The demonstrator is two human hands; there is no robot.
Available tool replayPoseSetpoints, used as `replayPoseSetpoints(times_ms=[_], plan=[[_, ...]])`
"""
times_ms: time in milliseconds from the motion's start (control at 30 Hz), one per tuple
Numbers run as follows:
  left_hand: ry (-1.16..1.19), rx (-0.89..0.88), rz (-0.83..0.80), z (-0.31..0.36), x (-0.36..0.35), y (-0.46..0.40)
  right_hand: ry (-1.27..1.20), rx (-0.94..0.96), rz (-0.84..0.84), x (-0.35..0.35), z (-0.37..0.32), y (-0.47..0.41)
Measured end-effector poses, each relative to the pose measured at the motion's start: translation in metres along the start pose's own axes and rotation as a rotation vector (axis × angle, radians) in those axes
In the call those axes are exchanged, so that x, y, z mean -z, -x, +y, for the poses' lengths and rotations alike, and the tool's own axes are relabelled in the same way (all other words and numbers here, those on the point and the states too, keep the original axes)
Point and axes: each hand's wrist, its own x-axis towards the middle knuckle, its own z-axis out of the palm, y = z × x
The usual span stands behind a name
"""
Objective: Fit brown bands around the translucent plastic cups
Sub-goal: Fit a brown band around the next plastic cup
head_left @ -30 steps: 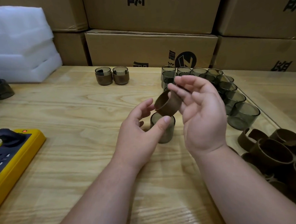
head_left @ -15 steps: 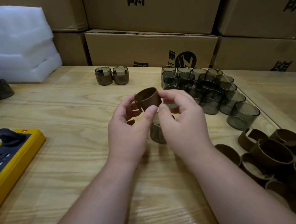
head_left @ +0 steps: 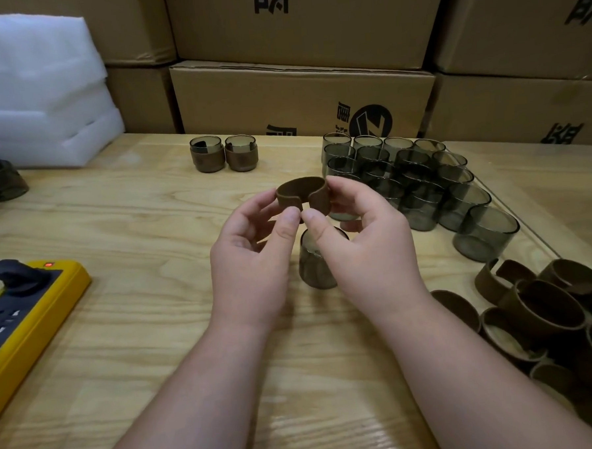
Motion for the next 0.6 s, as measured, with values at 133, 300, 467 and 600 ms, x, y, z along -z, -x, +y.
replayPoseSetpoints(times_ms=[133, 300, 467, 600], plan=[[0.027, -0.003, 0.000, 0.001, -0.001, 0.000, -0.013, 0.019, -0.005, 0.002, -0.001, 0.001], [0.020, 0.003, -0.012, 0.002, 0.001, 0.000, 0.015, 0.036, -0.061, 0.009, -0.001, -0.002], [-0.012, 0.016, -0.021, 0.005, 0.003, 0.001, 0.091, 0.063, -0.136, 0.018, -0.002, -0.008], [-0.071, 0.017, -0.017, 0.006, 0.001, 0.003, 0.203, 0.092, -0.191, 0.027, -0.004, -0.010]])
